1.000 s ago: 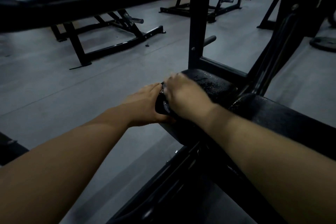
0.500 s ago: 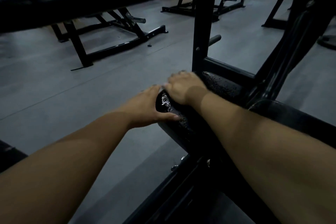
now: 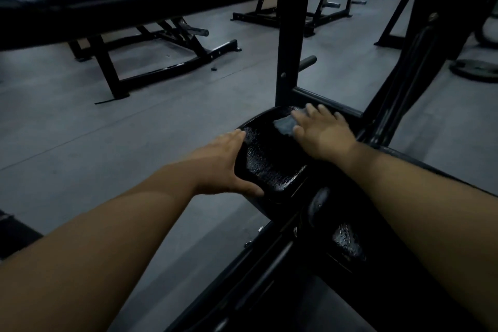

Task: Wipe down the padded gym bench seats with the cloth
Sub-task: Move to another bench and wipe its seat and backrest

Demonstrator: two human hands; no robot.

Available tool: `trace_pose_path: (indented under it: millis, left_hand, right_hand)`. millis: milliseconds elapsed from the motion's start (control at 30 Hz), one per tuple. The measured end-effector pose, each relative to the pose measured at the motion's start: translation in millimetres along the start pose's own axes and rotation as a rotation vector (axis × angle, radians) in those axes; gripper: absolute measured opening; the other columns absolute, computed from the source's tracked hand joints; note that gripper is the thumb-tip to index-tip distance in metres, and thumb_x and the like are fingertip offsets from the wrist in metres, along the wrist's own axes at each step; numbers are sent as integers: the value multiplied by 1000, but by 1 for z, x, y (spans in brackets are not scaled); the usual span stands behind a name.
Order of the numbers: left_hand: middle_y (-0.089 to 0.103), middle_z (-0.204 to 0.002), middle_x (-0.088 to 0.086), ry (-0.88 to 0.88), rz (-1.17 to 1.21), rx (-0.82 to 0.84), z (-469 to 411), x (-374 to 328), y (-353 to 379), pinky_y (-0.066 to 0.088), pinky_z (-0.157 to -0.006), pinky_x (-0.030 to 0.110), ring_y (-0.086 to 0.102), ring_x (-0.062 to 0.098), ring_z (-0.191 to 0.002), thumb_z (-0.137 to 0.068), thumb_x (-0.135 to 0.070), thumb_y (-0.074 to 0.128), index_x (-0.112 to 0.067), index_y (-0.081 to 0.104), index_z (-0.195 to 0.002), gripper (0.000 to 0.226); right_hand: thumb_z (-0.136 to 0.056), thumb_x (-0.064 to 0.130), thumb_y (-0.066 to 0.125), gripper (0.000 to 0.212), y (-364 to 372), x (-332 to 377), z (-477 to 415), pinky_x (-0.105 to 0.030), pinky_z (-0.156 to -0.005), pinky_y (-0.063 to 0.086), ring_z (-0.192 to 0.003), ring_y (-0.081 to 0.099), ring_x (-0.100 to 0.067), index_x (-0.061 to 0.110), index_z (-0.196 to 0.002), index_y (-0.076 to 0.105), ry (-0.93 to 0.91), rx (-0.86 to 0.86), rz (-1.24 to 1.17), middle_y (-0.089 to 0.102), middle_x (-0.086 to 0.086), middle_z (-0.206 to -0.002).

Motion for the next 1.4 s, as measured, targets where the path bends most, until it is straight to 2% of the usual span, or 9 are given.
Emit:
trace_pose_path:
  millis: [267, 533, 733, 867, 967, 1067, 1167, 1233, 1400]
  left_hand:
    - [-2, -167, -4, 19, 25, -39, 9, -6, 0, 11, -125, 37, 0, 13, -153, -47, -96, 48, -21, -2, -159, 143]
    - [8, -167, 1, 88, -23, -77, 5, -32, 0, 17, -124, 39, 7, 15, -153, -48, -98, 49, -18, 7, -159, 142]
    - [2, -167, -3, 147, -74, -51, 13, -71, 8, 6, -123, 34, 0, 14, -153, -66, -87, 59, -21, 4, -159, 127]
    - [4, -167, -2, 140, -73, -36, 14, -76, 12, 7, -121, 35, 2, 15, -153, -67, -86, 60, -21, 5, -159, 125]
    - [12, -166, -4, 133, -39, -37, 15, -70, 9, 14, -122, 36, 10, 16, -152, -64, -86, 63, -24, 10, -158, 125]
    - [1, -167, -7, 96, -36, 12, 13, -64, 12, 11, -124, 39, 1, 13, -153, -58, -92, 57, -24, 4, -159, 133]
    - [1, -167, -7, 87, -9, 17, 11, -72, 8, 11, -124, 39, 2, 13, -153, -59, -91, 57, -24, 4, -159, 132]
    - [3, -167, -6, 79, 19, 13, 7, -80, 3, 14, -124, 41, 5, 14, -153, -58, -93, 55, -25, 5, -159, 132]
    - [5, -167, -1, 127, 18, 12, -1, -110, 11, 10, -123, 33, 7, 16, -153, -79, -81, 49, -19, 7, -160, 110]
  right_hand:
    - [-98, 30, 31, 45, 7, -44, -6, -50, -111, 32, -134, 39, -36, 14, -138, 44, 394, -65, -86, 43, -14, -144]
    - [-100, 45, 22, 62, 12, 54, 97, -42, -122, 18, -152, 17, -26, 21, -158, 25, -307, -17, -56, 17, -8, -166]
    - [-93, 21, 46, 36, -19, -14, 40, -37, -105, 35, -126, 50, -30, 7, -123, 60, -39, -91, 48, 56, -15, -133]
    - [-93, 15, 47, 29, -10, 23, 38, -37, -98, 43, -118, 55, -32, 8, -117, 63, -122, -139, -87, 61, -14, -124]
    - [-92, 10, 43, 32, -26, 20, 58, -34, -95, 50, -105, 64, -23, 18, -111, 68, -185, -229, -469, 71, -5, -113]
    - [-93, 0, 43, 37, -53, -36, 66, -16, -78, 52, -82, 65, -13, 25, -90, 70, 87, -375, -1075, 70, 4, -87]
    - [-96, 3, 43, 30, -37, -72, 73, -42, -66, 62, -68, 71, -29, 18, -86, 68, 418, -266, -1665, 72, -10, -72]
    - [-98, 5, 43, 24, -38, -78, 86, -40, -53, 59, -57, 69, -28, 13, -91, 64, 469, -215, -1781, 70, -13, -70]
    - [-97, 13, 46, 24, -88, -108, 95, -42, -88, 53, -94, 62, -32, 10, -93, 70, 232, -352, -721, 68, -18, -102]
Point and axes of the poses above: each hand's wrist, its own z-axis away from the middle knuckle, its own y-axis out of the palm, x = y × z, the point moved 10 cm from there along -z, towards the middle knuckle
